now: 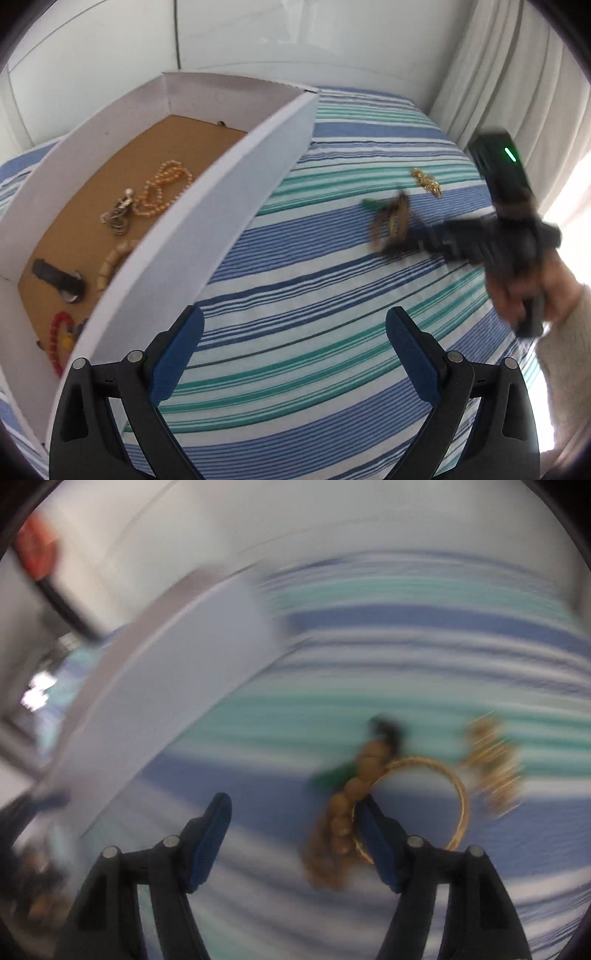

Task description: Organize jewelry

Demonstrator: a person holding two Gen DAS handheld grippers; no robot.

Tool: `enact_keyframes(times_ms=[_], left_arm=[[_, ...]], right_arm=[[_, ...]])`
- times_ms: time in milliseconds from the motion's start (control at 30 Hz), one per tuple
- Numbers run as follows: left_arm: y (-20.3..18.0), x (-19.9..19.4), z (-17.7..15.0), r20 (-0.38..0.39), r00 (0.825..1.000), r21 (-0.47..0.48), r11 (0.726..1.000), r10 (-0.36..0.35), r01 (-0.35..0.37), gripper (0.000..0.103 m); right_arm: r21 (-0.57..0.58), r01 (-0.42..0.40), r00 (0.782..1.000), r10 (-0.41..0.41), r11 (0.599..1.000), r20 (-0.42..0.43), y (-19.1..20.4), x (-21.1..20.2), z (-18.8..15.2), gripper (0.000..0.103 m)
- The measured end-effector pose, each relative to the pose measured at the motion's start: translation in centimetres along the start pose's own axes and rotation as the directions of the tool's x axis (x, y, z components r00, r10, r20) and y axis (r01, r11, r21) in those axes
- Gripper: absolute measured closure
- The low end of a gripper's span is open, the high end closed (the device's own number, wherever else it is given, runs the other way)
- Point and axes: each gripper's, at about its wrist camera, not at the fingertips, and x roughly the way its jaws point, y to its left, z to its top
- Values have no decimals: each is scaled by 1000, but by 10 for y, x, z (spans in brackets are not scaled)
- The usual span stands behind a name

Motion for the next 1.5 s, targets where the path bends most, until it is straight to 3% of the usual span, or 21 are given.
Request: enact_keyframes(times_ms=[100,167,267,367,500,600,733,800,933,1000,1100,1133,1167,1200,1233,1400,1500], left_arm=[[12,-13,-12,12,1000,11,1000,12,-13,4],[21,-19,-21,13,1000,10,1000,21,-21,4],[34,-18,-39,-4,999,8,999,39,-39,4],[37,-10,-53,-42,998,-5,999,36,-36,4],[28,-4,-64,-62,998,17,1000,12,-11,4],[15,5,-60,-48,999,54,998,18,-16,4],[-4,24,-39,-10,1000,98,995,26,-25,4],[-15,35,-29,-1,1000,134,991,20,-19,4],[-33,52,-17,27,999,202,979,-43,36,8],[-41,61,-14,26,997,238,969,-78,70,17],[-48,78,-9,-12,991,270,954,-134,132,39],[-48,85,-8,-36,988,274,949,-153,157,51],[-49,90,-9,-58,985,276,945,-165,175,73],[-49,95,-9,-89,981,275,943,-171,189,87],[-47,99,-10,-97,981,265,945,-170,190,93],[-17,78,-20,-90,959,174,944,-268,280,94],[3,55,-35,-72,957,131,949,-279,287,94]], right_arm=[[-134,-60,997,53,989,-54,73,-7,-52,32],[-169,-56,998,52,984,-26,99,-26,-78,32],[-128,66,996,-58,990,66,112,-55,-104,32],[-6,206,970,-204,978,129,110,-73,-124,32],[112,331,927,-345,937,147,105,-77,-134,32],[176,420,892,-441,890,102,99,-66,-136,32],[222,466,867,-493,856,80,84,-63,-137,32],[215,478,855,-507,852,108,84,-67,-132,32],[197,499,838,-528,844,139,82,-64,-115,33],[198,483,846,-513,853,143,80,-61,-111,33],[196,461,861,-490,865,136,79,-53,-112,34],[198,458,864,-487,867,132,78,-52,-113,34],[204,454,866,-484,867,129,77,-51,-115,34],[214,449,867,-481,867,128,76,-52,-116,34],[223,447,868,-480,866,129,75,-54,-118,34],[244,440,867,-479,864,135,74,-58,-121,34],[226,431,875,-466,874,135,78,-53,-120,34]])
